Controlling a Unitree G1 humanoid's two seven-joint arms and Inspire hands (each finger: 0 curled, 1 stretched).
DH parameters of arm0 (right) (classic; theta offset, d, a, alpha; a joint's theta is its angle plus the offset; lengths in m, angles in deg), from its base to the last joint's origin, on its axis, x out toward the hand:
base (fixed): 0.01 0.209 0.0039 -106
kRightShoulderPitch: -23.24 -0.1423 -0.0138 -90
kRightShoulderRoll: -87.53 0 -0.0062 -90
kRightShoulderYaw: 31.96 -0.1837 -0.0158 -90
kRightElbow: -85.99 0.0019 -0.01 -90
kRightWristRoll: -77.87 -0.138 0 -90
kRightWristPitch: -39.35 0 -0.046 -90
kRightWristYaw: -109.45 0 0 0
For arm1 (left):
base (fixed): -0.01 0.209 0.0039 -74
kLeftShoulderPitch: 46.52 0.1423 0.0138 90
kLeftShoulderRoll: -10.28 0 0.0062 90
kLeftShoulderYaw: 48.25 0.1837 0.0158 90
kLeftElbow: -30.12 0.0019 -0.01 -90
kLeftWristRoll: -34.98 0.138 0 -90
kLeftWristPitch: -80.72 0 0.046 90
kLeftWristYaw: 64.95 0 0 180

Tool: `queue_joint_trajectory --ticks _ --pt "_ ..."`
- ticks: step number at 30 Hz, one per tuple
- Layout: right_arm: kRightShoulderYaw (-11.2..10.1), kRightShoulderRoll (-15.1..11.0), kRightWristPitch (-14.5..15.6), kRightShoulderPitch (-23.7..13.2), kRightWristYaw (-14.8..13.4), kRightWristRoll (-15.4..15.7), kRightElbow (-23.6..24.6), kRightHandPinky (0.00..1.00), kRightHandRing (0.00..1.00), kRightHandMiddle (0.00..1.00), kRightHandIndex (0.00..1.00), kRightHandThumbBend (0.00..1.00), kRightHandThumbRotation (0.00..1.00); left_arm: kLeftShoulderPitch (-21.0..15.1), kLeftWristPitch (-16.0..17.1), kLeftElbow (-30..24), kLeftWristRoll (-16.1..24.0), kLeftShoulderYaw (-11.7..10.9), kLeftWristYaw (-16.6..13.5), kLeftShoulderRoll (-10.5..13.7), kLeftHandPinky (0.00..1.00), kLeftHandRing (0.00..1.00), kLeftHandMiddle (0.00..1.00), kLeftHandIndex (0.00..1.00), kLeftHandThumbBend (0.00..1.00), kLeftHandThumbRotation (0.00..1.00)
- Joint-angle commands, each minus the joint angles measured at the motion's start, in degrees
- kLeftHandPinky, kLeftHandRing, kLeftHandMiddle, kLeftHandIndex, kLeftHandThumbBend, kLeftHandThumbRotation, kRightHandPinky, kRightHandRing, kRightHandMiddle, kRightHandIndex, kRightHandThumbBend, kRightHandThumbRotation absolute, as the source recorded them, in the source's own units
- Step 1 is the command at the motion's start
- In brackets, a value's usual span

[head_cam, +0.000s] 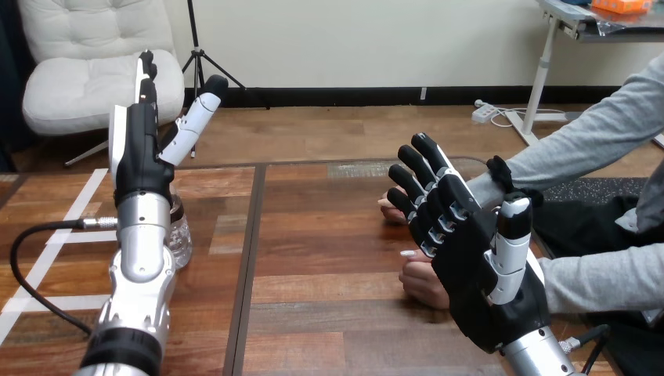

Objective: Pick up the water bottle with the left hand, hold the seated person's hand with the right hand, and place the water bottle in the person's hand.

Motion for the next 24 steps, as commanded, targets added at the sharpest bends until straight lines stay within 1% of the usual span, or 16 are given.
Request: queue_joint_trajectory --ticks 1,9,18,24 --pt "-0.2 0.3 -0.6 -3.2 0.0 -0.2 0.8 1.0 1.0 1.0 1.0 1.0 1.0 -6.2 0.4 2.7 0.6 0.6 -0.9 2.7 1.0 1.0 1.0 1.0 0.96 0.7" --pt "-0.3 0.4 -0.4 -2.9 -0.2 -0.3 1.1 1.0 1.0 1.0 1.0 1.0 1.0 -7.4 1.2 5.3 0.5 0.6 -1.3 4.1 1.0 1.0 1.0 1.0 1.0 0.66" --pt "-0.3 0.4 -0.5 -2.7 -0.6 0.0 1.1 1.0 1.0 1.0 1.0 1.0 1.0 -7.8 2.3 6.2 0.3 0.4 -1.4 5.7 1.0 1.0 1.0 1.0 1.0 0.63" --pt "-0.1 0.2 -0.1 -2.6 -0.4 -0.3 1.4 1.0 1.0 1.0 1.0 1.0 1.0 -7.6 2.3 5.3 -0.5 0.1 -1.3 6.1 1.0 1.0 1.0 1.0 1.0 0.6"
